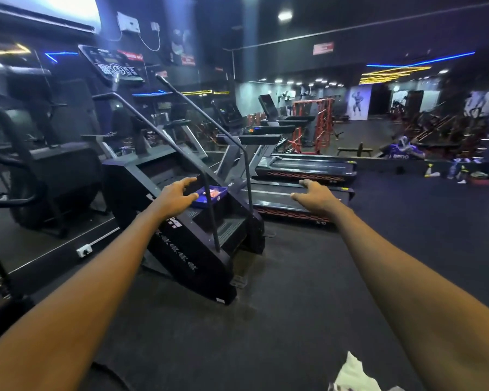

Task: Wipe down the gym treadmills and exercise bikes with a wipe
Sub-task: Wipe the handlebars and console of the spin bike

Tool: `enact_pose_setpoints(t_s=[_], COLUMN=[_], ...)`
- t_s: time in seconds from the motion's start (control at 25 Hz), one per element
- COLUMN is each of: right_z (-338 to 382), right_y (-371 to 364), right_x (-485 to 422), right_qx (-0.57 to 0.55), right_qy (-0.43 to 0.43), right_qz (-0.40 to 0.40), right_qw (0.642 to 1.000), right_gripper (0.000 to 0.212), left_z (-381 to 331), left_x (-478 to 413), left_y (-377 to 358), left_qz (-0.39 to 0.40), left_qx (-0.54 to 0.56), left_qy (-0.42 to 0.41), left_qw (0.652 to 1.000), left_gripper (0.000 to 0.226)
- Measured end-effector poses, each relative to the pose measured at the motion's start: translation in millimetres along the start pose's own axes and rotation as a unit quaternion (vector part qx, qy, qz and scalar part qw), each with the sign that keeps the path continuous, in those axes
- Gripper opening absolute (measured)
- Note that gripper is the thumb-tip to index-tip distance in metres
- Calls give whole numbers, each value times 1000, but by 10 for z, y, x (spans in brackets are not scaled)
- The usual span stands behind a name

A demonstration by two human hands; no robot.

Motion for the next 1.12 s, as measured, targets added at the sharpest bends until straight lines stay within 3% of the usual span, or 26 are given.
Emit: enact_pose_setpoints(t_s=[0.28,0.48,0.88,1.12], right_z=[-123,-370,-620,-645], right_y=[72,58,119,-125], right_x=[-1974,-3412,-6420,-8105], right_qx=[3,-11,-11,-2], right_qy=[17,53,90,127], right_qz=[11,14,64,70], right_qw=[1000,998,994,989], right_gripper=[68,53,65,58], left_z=[327,470,669,1039], left_x=[-1861,-3098,-5653,-7092], left_y=[-130,-376,-459,-525], left_qz=[-30,-48,-87,-106], left_qx=[-1,-1,-25,-31], left_qy=[12,25,90,78], left_qw=[999,999,992,991], left_gripper=[52,52,53,52])
Point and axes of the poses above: each hand's wrist, its own x-axis away from the middle knuckle, its own y-axis out of the back of the hand, z = x × y, the point moved 1 cm from there along -x, towards the middle knuckle, and after that the axes turned 7 degrees about z, right-handed, at the moved point
